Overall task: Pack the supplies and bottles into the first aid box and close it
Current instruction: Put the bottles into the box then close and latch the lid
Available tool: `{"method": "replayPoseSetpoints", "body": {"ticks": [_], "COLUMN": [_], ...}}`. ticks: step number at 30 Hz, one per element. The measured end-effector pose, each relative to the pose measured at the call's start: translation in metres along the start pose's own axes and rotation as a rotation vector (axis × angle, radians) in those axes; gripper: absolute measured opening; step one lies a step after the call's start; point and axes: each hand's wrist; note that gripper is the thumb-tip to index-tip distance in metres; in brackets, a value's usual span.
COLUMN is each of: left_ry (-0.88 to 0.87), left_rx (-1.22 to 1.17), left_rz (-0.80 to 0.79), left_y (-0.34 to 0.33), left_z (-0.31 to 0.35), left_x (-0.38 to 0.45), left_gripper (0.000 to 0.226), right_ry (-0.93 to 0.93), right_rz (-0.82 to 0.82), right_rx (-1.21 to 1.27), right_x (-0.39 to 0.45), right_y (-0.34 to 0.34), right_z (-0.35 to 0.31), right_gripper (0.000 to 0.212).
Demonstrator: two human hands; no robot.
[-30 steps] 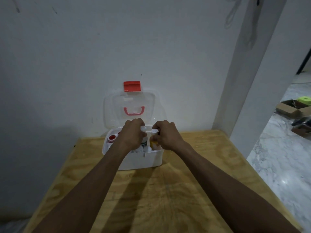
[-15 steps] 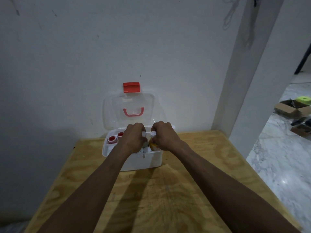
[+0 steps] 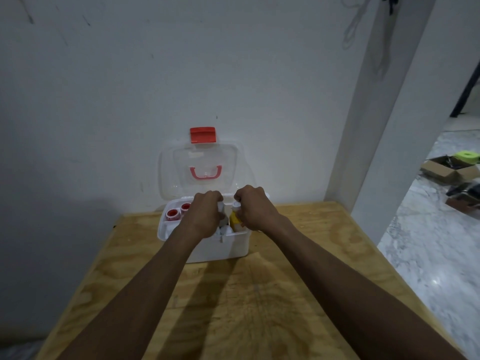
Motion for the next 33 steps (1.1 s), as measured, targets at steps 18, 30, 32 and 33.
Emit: {"method": "replayPoseSetpoints", "body": {"ticks": [18,30,32,33], "left_ry": [-0.072,-0.006,0.000,0.000], "left_rx": [0.143,0.297,0.291,0.288], "left_rz": [0.263,0.187,0.186,0.184], "left_y": [0.007,-0.009,-0.009,-0.009], "left_z": [-0.067,-0.082,-0.081,-0.081], "left_x": [-0.036,-0.040,-0.040,-0.040], "left_gripper": [0.040,0.066,0.062,0.061], "right_ry": [-0.147,-0.191,-0.154,-0.123], "right_rz": [0.111,0.195,0.260,0.297], "right_rx": [0.066,0.147,0.117,0.098], "right_x": [-0.010,-0.007,-0.004,-0.002], "right_y": [0.018,0.020,0.039,0.051], "right_z": [0.036,0.040,0.034,0.029], "right_gripper": [0.034,0.022,0.027,0.029]}}
Point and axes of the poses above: each hand's wrist, its own x-axis towards the middle knuckle, its own y-axis out of the back of the hand, z = x × y, and after that the axes turned 6 degrees about -x, right-handed
